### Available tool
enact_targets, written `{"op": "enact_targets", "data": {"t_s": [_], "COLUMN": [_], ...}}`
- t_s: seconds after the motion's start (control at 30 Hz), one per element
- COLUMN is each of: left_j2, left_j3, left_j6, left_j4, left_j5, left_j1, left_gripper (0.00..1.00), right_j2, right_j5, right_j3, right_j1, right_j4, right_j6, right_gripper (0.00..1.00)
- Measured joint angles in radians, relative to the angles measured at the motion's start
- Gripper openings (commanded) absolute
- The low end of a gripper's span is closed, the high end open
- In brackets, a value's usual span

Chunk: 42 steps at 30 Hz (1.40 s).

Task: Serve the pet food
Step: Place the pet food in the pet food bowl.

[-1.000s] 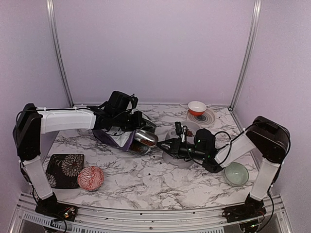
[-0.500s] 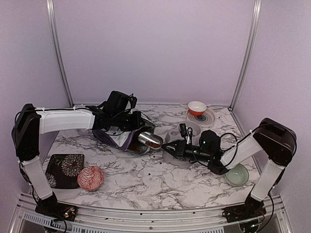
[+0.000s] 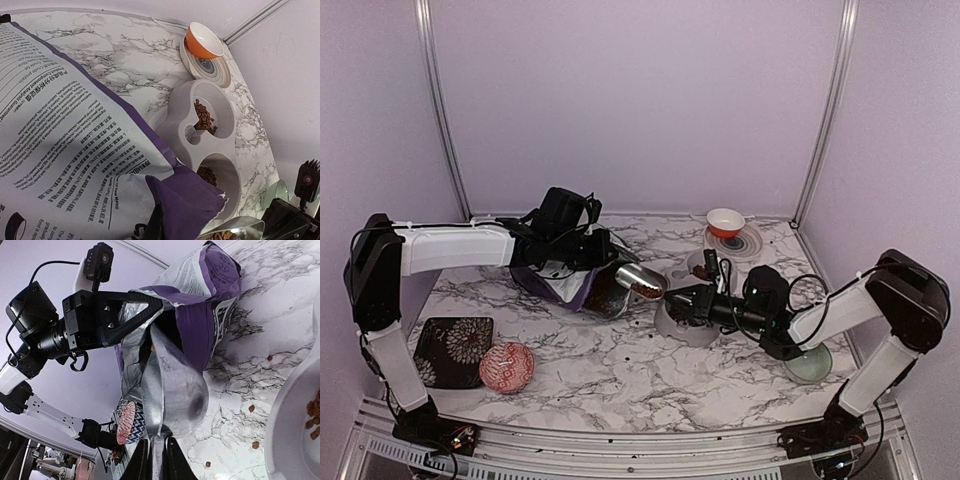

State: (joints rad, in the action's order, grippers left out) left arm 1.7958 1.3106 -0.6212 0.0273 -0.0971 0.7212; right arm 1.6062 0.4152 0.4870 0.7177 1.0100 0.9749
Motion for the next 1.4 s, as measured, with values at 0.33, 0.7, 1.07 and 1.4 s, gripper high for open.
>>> {"op": "enact_targets", "data": {"t_s": [0.33,0.7,1.07,1.4], "left_j2": [0.0,0.0,0.0,0.0], "left_j3": [-0.002,-0.002,-0.002,-0.002], "left_j6": [-0.002,-0.004,-0.007,-0.007], "left_j4": [-0.002,-0.004,-0.004,-0.004], "left_j5": [-0.001,-0.003,-0.003,-0.003], "left_j1": [0.0,0.0,-0.001,-0.001], "left_gripper": [0.0,0.0,0.0,0.0], "right_j2": [-0.055,-0.19,-0.431,-0.62], "right_j5": [-0.005,0.002,-0.039,-0.129], "right_j3": [-0.048,-0.109,-0.22,-0.241], "right_j1": [-0.031,-0.118,-0.166,-0.179], "right_j4": [-0.034,-0.126,-0.334,-0.568], "right_j6": [-0.003,-0.035,-0.081,-0.132], "right_gripper": [0.0,0.0,0.0,0.0]}}
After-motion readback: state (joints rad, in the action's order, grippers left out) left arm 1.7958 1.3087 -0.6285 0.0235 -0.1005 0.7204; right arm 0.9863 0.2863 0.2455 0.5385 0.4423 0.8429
